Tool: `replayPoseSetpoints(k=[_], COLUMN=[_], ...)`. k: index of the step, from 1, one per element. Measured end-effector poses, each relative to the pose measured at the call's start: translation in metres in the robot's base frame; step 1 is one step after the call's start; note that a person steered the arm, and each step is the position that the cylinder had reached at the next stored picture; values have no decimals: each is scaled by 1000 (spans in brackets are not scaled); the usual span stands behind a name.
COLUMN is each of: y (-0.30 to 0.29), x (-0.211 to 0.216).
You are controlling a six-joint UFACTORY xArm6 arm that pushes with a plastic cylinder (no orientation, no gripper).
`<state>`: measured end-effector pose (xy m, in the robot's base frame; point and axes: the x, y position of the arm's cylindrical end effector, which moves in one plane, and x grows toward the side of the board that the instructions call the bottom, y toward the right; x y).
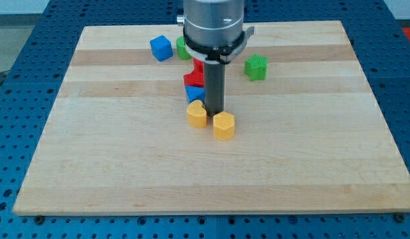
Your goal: Separate blue triangle from red star and yellow heart
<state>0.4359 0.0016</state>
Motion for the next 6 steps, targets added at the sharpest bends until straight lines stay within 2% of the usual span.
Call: replayPoseSetpoints(k=[1,2,4,5,6], y=[18,15,-74,-136,-139], x=[-31,-31,-5,28,29])
